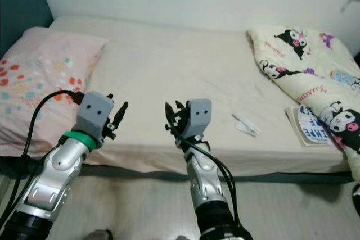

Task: Clean up the room

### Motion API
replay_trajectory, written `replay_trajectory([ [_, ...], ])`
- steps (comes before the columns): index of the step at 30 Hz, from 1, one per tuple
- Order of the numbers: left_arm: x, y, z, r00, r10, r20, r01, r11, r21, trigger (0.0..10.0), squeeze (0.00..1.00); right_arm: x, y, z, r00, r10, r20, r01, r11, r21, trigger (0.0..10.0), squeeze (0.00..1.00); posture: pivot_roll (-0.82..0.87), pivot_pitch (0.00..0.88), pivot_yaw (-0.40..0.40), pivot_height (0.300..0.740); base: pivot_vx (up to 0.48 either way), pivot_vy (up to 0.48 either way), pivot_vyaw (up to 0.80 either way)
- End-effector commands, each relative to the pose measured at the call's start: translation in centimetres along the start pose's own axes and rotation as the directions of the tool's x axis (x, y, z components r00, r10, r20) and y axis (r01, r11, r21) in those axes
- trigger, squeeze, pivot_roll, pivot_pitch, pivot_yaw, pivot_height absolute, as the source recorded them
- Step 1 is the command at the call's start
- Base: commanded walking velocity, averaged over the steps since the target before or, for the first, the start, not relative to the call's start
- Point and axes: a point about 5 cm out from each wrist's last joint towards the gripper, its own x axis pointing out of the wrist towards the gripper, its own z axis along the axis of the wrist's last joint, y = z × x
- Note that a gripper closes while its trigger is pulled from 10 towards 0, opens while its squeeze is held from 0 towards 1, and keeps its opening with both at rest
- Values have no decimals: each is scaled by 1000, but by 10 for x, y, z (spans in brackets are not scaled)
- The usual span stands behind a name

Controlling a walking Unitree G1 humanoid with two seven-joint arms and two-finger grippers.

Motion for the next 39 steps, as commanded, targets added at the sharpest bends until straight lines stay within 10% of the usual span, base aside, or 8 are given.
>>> replay_trajectory([
  [1,-1,2,-2,1000,0,-9,0,1000,11,10000,0,0,1,0,1000,-6,7,6,1000,18,10000,0,109,44,-26,731,0,-439,0],
  [27,-1,3,-3,1000,2,-15,-1,1000,9,10000,0,-1,3,0,1000,-5,10,4,1000,31,10000,0,106,50,-20,731,0,-431,0],
  [39,3,13,-8,995,78,-64,-81,996,-38,10000,0,-2,3,0,1000,-8,8,7,1000,29,10000,0,104,55,-20,731,105,230,0],
])
